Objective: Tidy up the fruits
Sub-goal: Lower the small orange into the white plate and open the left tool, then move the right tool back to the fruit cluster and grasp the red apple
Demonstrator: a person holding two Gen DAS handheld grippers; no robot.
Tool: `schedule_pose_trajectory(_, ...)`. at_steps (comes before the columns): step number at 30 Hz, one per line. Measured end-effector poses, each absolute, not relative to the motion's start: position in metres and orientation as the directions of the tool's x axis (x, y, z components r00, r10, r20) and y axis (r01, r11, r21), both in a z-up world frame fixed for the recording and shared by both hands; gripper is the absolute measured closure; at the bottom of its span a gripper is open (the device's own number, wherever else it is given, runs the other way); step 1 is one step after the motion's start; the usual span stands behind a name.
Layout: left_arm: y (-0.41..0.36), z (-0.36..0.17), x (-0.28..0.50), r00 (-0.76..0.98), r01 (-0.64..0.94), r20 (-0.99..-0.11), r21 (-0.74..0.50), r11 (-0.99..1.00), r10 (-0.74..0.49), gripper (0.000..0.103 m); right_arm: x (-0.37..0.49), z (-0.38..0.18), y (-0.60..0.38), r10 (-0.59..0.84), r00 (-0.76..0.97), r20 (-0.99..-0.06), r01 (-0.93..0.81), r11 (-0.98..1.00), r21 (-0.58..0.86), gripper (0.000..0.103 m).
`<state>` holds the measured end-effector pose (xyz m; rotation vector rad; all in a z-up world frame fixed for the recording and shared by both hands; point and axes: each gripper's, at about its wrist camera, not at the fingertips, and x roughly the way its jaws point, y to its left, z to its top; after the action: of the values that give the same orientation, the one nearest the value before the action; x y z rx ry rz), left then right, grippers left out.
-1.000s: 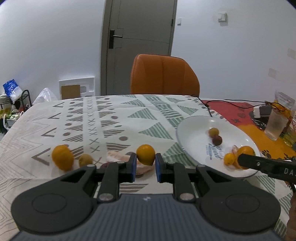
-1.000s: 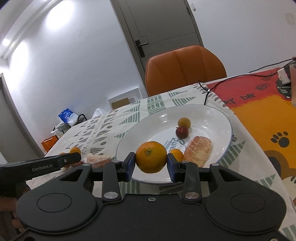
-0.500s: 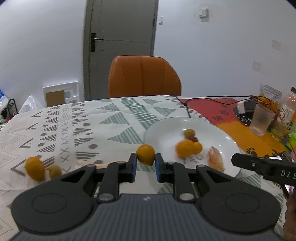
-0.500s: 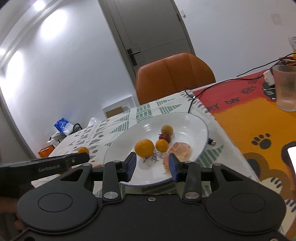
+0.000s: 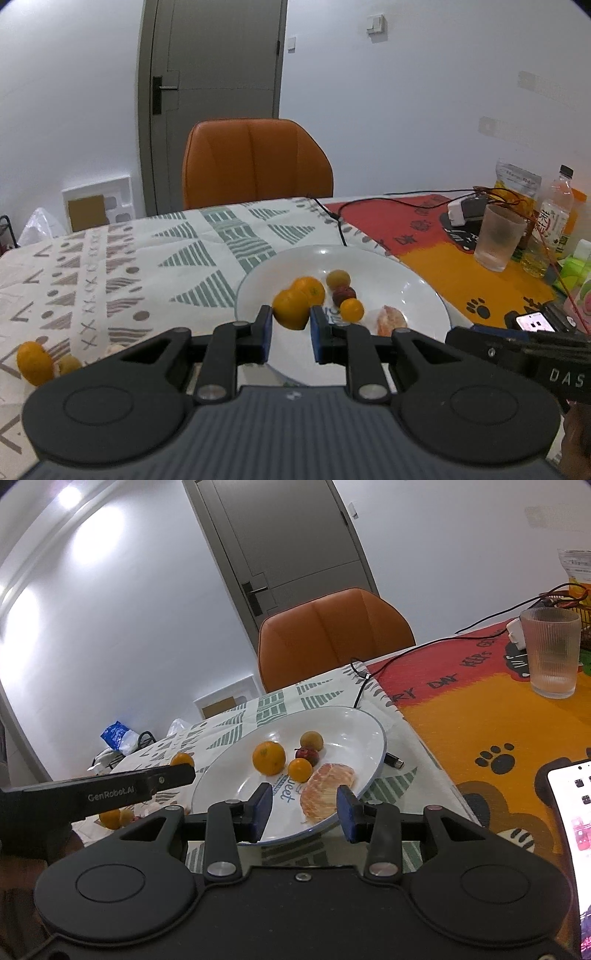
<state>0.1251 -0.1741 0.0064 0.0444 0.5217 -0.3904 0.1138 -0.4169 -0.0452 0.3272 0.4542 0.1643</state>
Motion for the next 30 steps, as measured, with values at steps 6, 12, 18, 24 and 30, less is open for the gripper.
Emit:
schedule_pose_trajectory(6, -0.166, 0.008, 0.123, 0.805, 0.350, -0.502, -0.025, 0.936, -0.315, 0.057, 0.117, -0.046, -0.411, 0.248, 0.880, -0.405, -0.101, 0.931, 0.350, 0.063)
schedule_pose_trajectory(12, -0.142, 0.009, 0.119, 0.838, 0.279, -0.488, -0.004, 0.960, -0.246, 0.028, 0.121, -0.048, -0.398, 0.277, 0.871, -0.406, -0.128, 0.925, 0.357, 0.058)
schedule_pose_trajectory(18, -0.112, 0.009, 0.116, 0.850, 0.214, -0.493, -0.003, 0.977, -0.188, 0.025, 0.125, -0.046, -0.382, 0.312, 0.862, -0.400, -0.167, 0.920, 0.355, 0.053)
schedule_pose_trajectory(24, -0.086, 0.007, 0.110, 0.856, 0.172, -0.495, -0.001, 0.985, -0.150, 0.020, 0.130, -0.043, -0.364, 0.338, 0.856, -0.391, -0.204, 0.916, 0.347, 0.032)
schedule_pose_trajectory(30, -0.066, 0.005, 0.104, 0.866, 0.135, -0.487, 0.009, 0.991, -0.113, 0.015, 0.131, -0.040, -0.346, 0.352, 0.856, -0.378, -0.234, 0.916, 0.325, 0.008)
